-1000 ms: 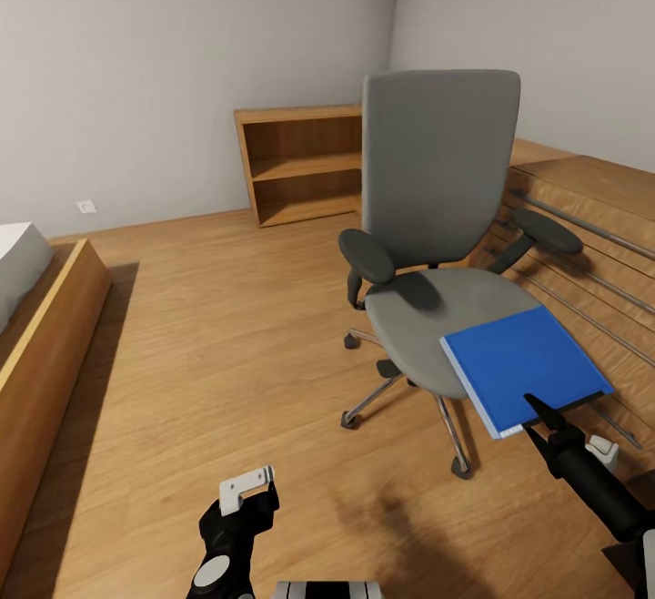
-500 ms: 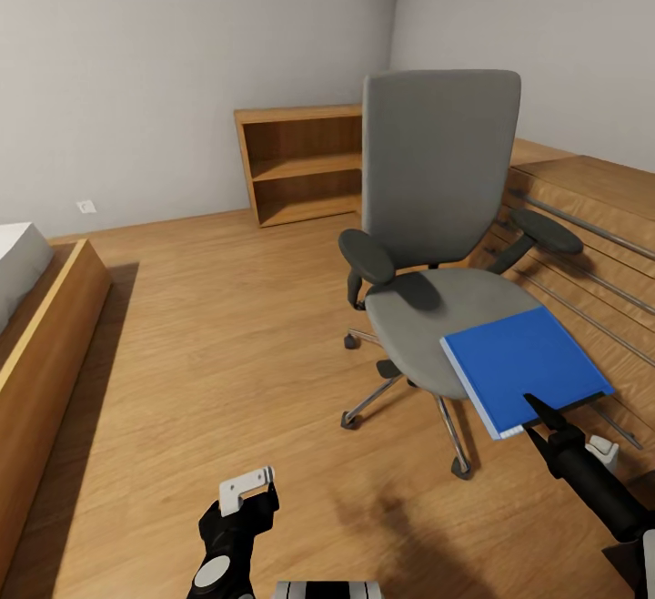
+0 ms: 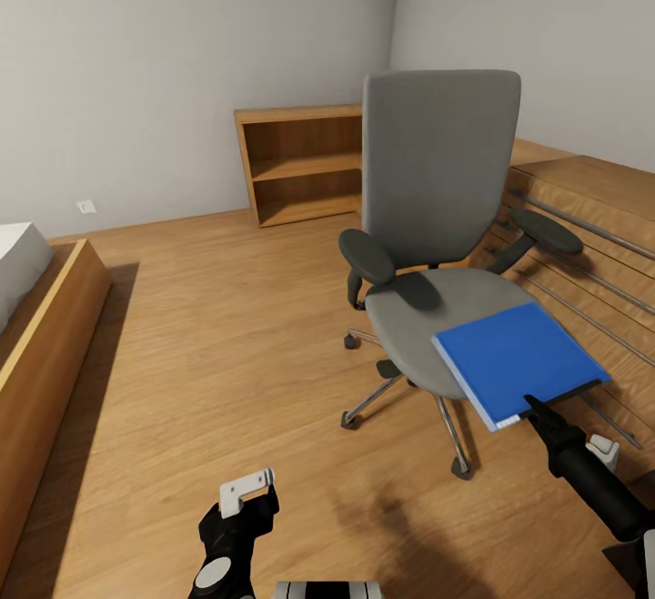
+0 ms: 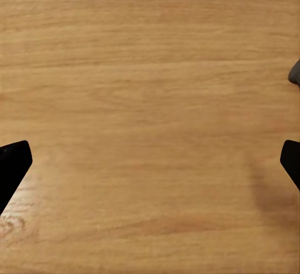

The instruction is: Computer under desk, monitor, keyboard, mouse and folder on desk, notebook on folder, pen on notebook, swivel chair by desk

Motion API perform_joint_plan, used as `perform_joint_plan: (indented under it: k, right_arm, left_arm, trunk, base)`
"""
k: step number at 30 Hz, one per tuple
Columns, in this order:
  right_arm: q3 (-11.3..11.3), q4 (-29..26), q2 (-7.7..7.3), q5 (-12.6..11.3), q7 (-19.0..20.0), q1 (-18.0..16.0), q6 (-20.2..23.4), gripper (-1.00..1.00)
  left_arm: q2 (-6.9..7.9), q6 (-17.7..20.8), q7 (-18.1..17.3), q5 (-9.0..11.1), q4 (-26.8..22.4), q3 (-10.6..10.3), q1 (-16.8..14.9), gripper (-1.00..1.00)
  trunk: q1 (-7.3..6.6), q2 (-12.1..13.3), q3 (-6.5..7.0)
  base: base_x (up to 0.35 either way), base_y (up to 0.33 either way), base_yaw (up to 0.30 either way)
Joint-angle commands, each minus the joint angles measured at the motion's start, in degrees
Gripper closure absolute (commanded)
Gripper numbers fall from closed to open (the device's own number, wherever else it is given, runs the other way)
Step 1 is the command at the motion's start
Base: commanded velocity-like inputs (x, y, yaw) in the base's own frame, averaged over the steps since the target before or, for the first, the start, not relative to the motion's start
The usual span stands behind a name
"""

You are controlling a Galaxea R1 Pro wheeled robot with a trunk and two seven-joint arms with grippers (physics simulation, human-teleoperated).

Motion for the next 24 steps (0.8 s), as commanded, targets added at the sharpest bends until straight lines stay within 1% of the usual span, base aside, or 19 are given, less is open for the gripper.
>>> perform_joint_plan:
  k: [1,13,24]
  right_arm:
    - [-0.17,-0.01,0.05,0.38,0.19,-0.07,0.32,1.00]
    - [-0.18,0.15,0.13,0.38,0.19,-0.07,0.18,1.00]
    - [-0.18,0.16,0.13,0.38,0.18,-0.07,0.06,1.00]
  left_arm:
    - [0.01,0.25,0.37,0.25,-0.06,-0.07,-0.04,-1.00]
    - [-0.08,0.25,0.31,0.17,1.63,-0.12,-0.04,-1.00]
    - [-0.08,0.26,0.30,0.16,1.71,-0.09,-0.04,-1.00]
  trunk:
    - [-0.01,-0.02,-0.05]
    - [-0.01,-0.02,-0.05]
    - [-0.29,0.13,2.39]
  base:
    - [0.000,0.000,0.000]
    - [0.000,0.000,0.000]
    - [0.000,0.000,0.000]
